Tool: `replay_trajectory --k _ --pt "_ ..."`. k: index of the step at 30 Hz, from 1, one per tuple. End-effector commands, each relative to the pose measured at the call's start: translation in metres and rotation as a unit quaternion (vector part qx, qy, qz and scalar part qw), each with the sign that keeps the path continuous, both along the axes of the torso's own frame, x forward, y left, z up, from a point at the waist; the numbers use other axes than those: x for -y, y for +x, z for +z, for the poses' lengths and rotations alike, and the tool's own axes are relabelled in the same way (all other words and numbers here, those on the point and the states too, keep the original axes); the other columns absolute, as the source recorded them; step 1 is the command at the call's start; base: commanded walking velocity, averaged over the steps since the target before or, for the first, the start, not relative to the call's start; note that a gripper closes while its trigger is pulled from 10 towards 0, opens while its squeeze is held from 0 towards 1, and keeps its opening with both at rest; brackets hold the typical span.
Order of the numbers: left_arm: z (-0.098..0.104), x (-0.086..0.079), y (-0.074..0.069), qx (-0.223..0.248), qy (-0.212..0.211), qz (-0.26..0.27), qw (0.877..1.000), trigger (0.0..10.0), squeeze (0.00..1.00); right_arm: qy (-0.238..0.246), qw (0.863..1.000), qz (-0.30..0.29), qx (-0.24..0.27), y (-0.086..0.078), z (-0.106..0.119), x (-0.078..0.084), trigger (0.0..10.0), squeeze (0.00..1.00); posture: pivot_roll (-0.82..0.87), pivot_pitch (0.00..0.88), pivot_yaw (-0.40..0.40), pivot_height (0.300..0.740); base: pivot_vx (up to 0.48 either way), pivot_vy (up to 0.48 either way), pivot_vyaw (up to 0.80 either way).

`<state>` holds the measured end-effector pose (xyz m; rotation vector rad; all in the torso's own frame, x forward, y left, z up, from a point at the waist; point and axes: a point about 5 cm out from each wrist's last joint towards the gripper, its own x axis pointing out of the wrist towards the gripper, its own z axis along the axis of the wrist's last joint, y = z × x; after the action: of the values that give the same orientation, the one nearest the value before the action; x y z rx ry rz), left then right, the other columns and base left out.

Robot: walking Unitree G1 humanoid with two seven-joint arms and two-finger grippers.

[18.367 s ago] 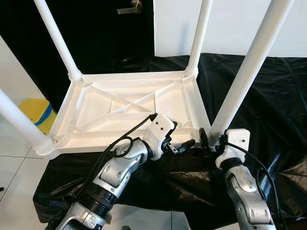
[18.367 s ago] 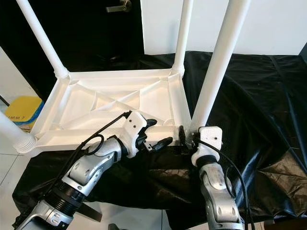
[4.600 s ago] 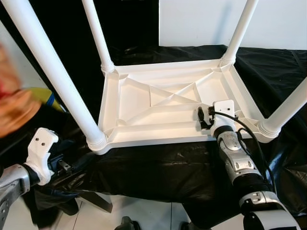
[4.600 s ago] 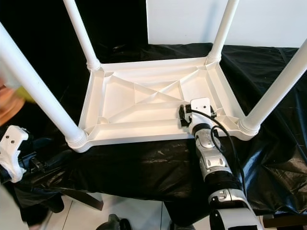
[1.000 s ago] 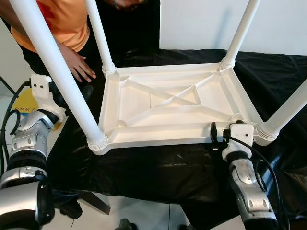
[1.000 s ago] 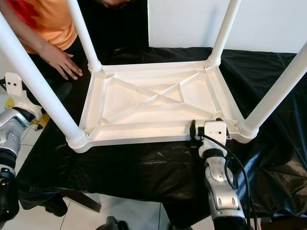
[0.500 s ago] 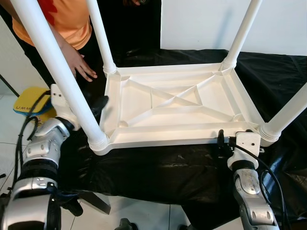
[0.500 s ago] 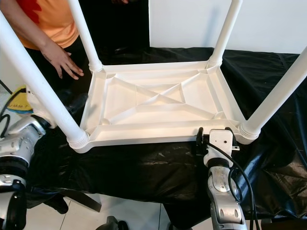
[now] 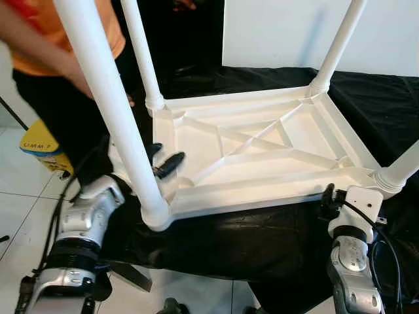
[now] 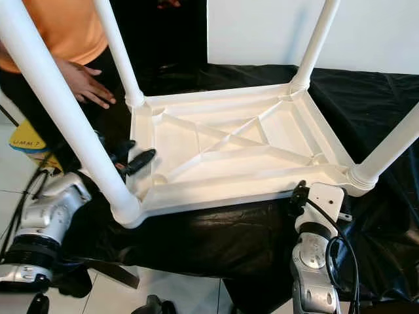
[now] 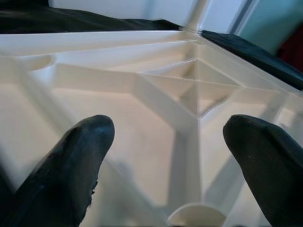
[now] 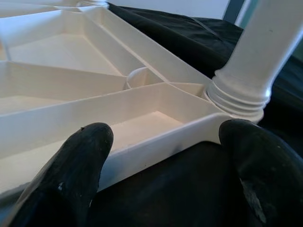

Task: Building children table

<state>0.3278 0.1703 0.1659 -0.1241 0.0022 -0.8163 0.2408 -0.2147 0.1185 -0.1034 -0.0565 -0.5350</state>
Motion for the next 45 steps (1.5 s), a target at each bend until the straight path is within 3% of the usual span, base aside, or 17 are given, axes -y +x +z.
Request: replay_trajectory --k 1,5,14,26,34,45 --pt "-0.001 0.014 -0.014 0.007 -0.007 -0.133 0.991 10.0 0.0 0.02 0.999 -0.018 -0.032 -0.005 -0.013 0.005 10.0 0.0 -0.12 0.134 0.029 0.74 0.0 0.0 0.0" --pt "-0.004 0.03 -0.022 -0.002 -0.017 -0.159 0.987 10.0 0.0 0.035 0.998 -0.039 -0.027 -0.005 -0.013 0.006 10.0 0.0 -0.12 0.13 0.03 0.74 0.0 0.0 0.0" --pt "-0.005 0.047 -0.032 -0.008 -0.027 -0.183 0.983 10.0 0.0 0.049 0.995 -0.087 -0.03 -0.007 -0.014 0.014 10.0 0.0 -0.12 0.125 0.032 0.74 0.0 0.0 0.0" --pt "-0.01 0.031 -0.025 -0.019 -0.009 -0.143 0.99 10.0 0.0 0.056 0.986 -0.153 -0.029 -0.016 -0.014 0.03 10.0 0.0 -0.12 0.117 0.025 0.74 0.0 0.0 0.0" --pt "-0.004 0.021 -0.021 -0.012 -0.004 -0.123 0.992 10.0 0.0 0.071 0.988 -0.13 -0.029 -0.008 -0.015 0.027 10.0 0.0 -0.11 0.107 0.024 0.74 0.0 0.0 0.0" --pt "-0.003 0.039 -0.031 -0.01 -0.025 -0.149 0.988 10.0 0.0 0.083 0.993 -0.076 -0.027 0.012 -0.016 0.021 10.0 0.0 -0.11 0.094 0.028 0.74 0.0 0.0 0.0"
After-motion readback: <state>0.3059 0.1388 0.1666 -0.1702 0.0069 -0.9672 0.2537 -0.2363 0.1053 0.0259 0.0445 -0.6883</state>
